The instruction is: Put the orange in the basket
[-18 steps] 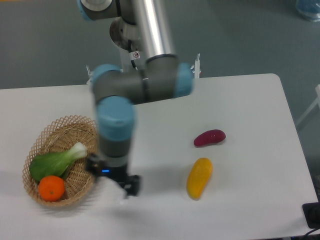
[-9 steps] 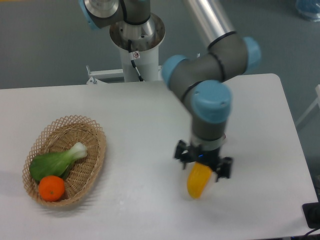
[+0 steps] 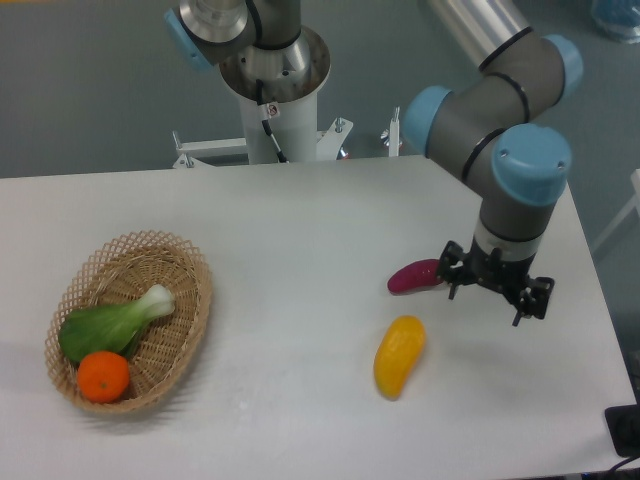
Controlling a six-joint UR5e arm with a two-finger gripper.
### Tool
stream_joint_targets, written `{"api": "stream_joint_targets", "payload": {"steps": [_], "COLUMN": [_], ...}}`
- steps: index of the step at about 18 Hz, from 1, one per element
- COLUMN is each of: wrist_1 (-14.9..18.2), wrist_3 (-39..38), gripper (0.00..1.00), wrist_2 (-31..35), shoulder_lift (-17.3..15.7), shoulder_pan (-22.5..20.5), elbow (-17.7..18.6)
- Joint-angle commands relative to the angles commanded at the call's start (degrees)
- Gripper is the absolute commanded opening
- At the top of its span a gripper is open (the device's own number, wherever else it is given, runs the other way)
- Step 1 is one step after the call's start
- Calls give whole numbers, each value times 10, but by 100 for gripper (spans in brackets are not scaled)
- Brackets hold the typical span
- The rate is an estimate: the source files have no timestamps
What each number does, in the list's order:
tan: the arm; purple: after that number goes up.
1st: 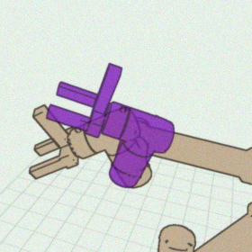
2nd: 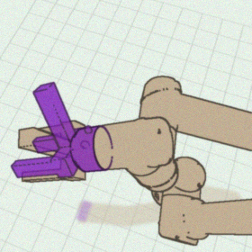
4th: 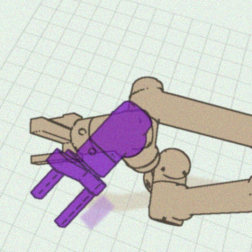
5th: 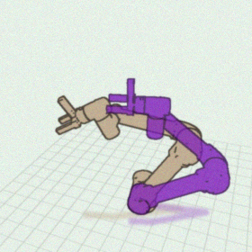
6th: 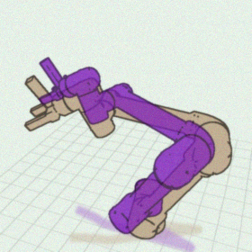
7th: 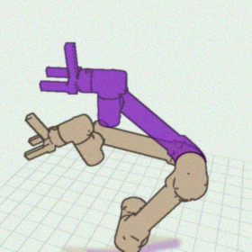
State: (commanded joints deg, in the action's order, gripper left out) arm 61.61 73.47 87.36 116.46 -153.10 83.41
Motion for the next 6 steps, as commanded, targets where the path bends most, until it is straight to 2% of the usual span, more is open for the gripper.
{"api": "stream_joint_targets", "payload": {"steps": [6], "wrist_1": [-2], "wrist_3": [2], "gripper": [100], "wrist_2": [1], "shoulder_lift": [1], "shoulder_pan": [1], "elbow": [5]}}
